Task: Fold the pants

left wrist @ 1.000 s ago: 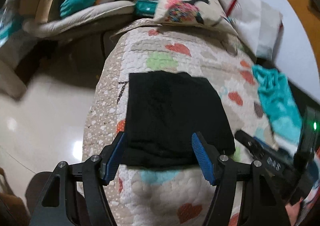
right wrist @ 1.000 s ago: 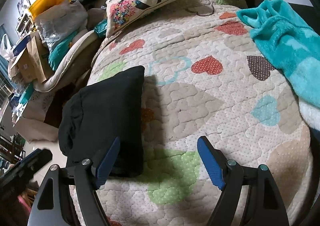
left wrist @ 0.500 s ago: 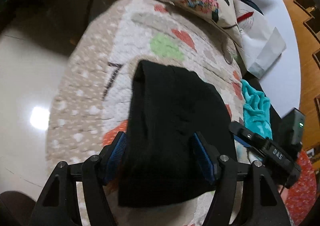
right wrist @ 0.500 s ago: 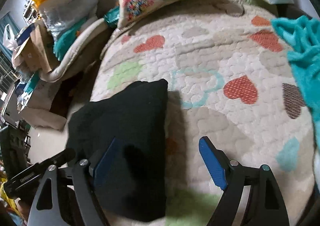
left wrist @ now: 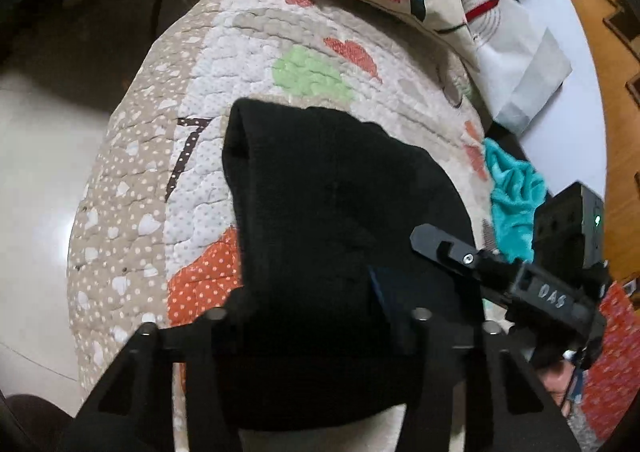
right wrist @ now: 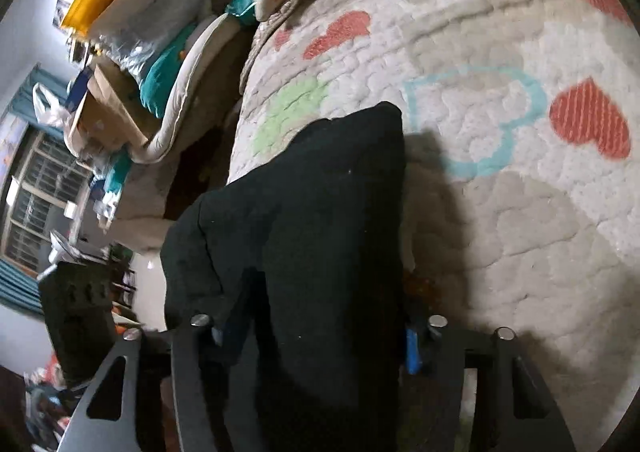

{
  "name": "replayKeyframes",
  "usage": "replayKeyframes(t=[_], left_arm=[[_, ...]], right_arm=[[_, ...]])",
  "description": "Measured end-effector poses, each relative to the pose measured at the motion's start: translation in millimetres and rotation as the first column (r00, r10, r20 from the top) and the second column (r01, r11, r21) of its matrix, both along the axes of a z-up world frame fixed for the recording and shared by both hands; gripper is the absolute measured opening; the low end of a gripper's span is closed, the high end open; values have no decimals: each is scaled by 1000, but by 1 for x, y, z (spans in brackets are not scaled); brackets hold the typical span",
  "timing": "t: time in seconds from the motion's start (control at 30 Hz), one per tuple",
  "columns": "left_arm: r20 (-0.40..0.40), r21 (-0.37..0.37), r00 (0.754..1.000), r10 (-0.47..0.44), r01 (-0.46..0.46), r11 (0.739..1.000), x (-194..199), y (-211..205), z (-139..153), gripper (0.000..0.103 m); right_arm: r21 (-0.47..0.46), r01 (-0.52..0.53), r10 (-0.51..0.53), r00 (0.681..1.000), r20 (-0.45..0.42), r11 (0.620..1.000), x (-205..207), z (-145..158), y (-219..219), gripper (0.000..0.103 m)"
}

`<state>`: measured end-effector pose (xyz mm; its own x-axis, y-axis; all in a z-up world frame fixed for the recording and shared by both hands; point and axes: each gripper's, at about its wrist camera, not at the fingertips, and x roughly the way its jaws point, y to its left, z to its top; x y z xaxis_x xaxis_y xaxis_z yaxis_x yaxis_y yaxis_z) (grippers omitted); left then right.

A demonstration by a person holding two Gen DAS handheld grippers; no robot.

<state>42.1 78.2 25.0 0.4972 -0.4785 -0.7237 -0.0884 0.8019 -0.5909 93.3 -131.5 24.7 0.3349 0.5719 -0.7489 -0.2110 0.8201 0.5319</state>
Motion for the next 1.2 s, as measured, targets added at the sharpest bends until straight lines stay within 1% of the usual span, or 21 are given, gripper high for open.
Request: replayKeyframes(t=[0.03,0.1,0.17,0.33,0.43,0.6,0.73,0.83,1.0,1.2], left_arm=[[3,-15,1000,4,-4,1000,-1,2,3,38],[8,-30,1000,9,-9,1000,-2,2,11,38],[13,-38,1000,8,-8,999,-2,-1,20,38],[37,-47,999,-2,3,999,6,-14,40,38],[51,-51,999,-10,12,999,13,-20,50,38],[75,-17,997,-24,25,1000,32,-30,64,38],[85,15,996,-24,23,1000,51,-34,69,38],[79,32,997,-25,22,999,65,-36,68,38],[62,59,998,-21,17,998,86,-38,60,38],[37,76,999,-14,11,997,109,-45,47,38]], right_arm=[[-6,-7,7,1000,8,1000,-1,5,2,53],[3,-12,12,1000,16,1000,-2,14,2,44],[15,-20,20,999,25,1000,-2,26,4,41],[-25,-39,41,996,80,999,0,54,4,41],[-30,-34,37,994,101,999,5,69,-2,41],[-35,-20,25,990,136,999,15,82,-13,41],[-15,5,-3,989,149,1000,27,85,-21,41],[4,21,-22,988,151,1000,37,83,-26,41],[18,40,-42,989,141,999,53,72,-34,41],[0,60,-60,988,142,998,71,61,-39,41]])
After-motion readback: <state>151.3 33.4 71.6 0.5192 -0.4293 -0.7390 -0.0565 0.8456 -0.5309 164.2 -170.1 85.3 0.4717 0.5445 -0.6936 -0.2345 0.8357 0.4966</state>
